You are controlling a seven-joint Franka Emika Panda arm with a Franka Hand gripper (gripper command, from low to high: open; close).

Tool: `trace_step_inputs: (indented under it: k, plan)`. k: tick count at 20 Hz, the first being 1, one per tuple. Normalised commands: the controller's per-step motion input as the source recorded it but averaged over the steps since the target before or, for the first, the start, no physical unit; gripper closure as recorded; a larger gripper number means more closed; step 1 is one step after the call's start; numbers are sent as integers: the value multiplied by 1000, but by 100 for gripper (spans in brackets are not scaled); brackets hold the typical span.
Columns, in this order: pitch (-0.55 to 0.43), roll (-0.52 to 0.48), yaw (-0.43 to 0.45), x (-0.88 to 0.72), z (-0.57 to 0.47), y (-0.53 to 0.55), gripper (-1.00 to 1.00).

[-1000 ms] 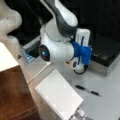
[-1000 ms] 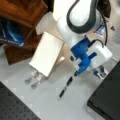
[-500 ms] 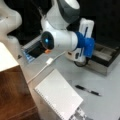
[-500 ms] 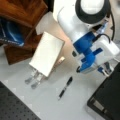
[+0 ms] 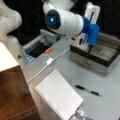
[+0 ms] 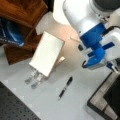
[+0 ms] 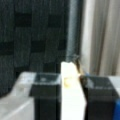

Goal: Open the box. Pick up the pen. Place the pen in the box. Pick up the book. Place the book on the shelf.

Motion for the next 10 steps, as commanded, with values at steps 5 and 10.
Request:
trace_step_inputs:
  k: [5, 10]
  plan:
    - [28, -189, 41, 85, 295, 120, 100]
    - [19, -179, 32, 96, 328, 212, 100]
